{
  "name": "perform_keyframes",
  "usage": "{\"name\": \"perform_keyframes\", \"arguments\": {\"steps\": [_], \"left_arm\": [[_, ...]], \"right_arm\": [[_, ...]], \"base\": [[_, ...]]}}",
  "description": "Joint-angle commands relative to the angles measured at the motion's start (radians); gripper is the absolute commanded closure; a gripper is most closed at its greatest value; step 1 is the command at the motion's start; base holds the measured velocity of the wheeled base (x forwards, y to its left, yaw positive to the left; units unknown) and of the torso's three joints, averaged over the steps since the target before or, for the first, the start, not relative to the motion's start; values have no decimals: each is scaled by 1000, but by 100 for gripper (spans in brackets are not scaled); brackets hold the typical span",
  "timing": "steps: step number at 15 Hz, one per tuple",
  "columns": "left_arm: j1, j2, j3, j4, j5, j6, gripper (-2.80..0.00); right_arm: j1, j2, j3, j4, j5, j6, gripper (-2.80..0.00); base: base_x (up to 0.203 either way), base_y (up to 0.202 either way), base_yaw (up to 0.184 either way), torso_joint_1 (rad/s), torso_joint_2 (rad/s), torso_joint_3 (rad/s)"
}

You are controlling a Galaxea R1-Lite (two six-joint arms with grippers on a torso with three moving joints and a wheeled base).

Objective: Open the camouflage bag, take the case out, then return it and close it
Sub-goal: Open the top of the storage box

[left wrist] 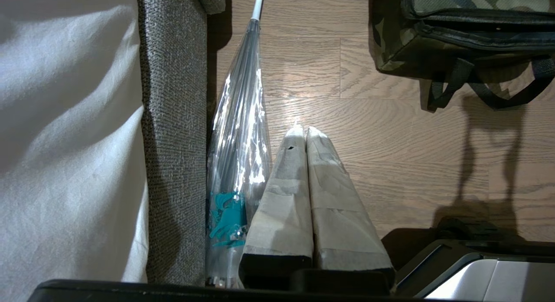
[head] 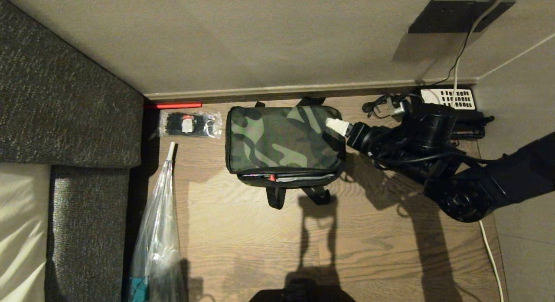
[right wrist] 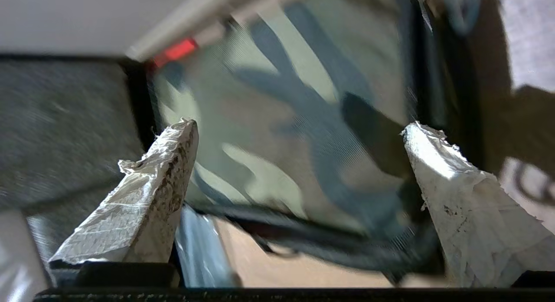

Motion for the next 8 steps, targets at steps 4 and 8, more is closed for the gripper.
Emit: {"name": "perform_keyframes", "arguments": {"steps": [4, 8], "left_arm": [[0, -2, 0, 0, 0, 0, 0], [0, -2, 0, 0, 0, 0, 0]], "right_arm": [[27, 35, 64, 83, 0, 1, -280], [47, 92, 64, 88, -2, 2, -280]], "base": [[0, 0, 0, 0, 0, 0], [0, 0, 0, 0, 0, 0]]}}
